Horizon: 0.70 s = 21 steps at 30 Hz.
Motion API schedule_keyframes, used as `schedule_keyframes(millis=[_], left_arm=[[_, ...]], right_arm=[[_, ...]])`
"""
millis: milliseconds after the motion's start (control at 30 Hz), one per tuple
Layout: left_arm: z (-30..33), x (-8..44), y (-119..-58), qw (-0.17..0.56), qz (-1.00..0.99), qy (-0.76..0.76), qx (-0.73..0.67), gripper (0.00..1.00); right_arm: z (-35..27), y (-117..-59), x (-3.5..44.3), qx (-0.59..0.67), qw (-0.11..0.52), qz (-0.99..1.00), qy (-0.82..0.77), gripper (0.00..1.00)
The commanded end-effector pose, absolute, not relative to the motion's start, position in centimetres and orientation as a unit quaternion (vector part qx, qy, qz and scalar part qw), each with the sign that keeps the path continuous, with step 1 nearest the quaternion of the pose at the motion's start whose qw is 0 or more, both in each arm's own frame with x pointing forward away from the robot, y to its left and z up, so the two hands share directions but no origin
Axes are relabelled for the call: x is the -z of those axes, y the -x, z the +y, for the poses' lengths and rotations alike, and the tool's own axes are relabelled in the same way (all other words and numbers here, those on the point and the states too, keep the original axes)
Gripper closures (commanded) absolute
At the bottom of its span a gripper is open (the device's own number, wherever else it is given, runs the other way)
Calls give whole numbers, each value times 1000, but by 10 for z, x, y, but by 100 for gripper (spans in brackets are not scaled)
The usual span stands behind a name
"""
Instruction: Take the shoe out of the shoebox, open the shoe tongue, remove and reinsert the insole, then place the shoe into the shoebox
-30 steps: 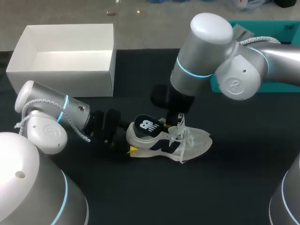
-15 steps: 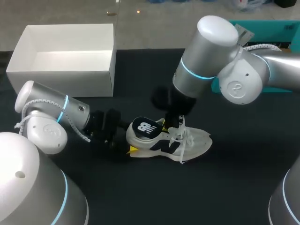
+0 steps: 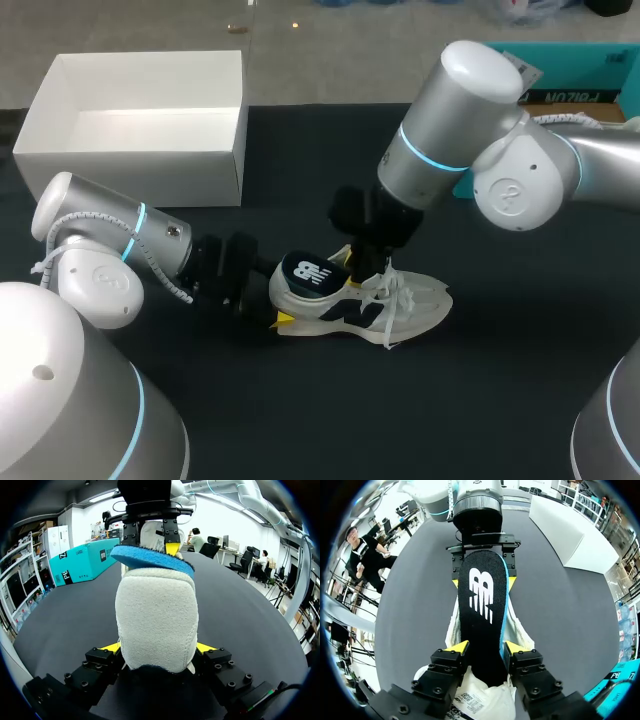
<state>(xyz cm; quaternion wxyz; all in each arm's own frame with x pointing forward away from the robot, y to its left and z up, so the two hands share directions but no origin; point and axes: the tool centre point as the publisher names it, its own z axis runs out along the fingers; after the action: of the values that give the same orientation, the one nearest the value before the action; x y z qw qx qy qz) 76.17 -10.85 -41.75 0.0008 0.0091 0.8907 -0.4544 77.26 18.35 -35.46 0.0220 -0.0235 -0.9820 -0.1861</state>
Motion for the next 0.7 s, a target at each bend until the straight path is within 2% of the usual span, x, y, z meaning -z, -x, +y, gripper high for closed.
schedule_keyframes(millis=[33, 233, 333, 400, 467, 533, 700], left_arm=[[-109, 417, -761, 2, 891, -9, 453, 100], [-109, 417, -761, 2, 891, -9, 453, 100], [-109, 417, -761, 2, 891, -9, 453, 100], [-109, 417, -761, 2, 891, -9, 453, 100], [-109, 417, -761, 2, 891, -9, 453, 100], [-109, 417, -761, 2, 891, -9, 453, 100], [-109, 417, -761, 2, 891, -9, 453, 100]], right_arm=[[193, -776, 360, 185, 26, -982, 19, 55], [200, -776, 363, 185, 34, -982, 10, 54], [202, -775, 365, 184, 37, -982, 9, 57], [201, -775, 365, 184, 37, -982, 9, 66], [200, -774, 365, 183, 37, -982, 10, 88], [199, -773, 363, 184, 37, -982, 10, 100], [199, -773, 357, 189, 33, -981, 8, 100]])
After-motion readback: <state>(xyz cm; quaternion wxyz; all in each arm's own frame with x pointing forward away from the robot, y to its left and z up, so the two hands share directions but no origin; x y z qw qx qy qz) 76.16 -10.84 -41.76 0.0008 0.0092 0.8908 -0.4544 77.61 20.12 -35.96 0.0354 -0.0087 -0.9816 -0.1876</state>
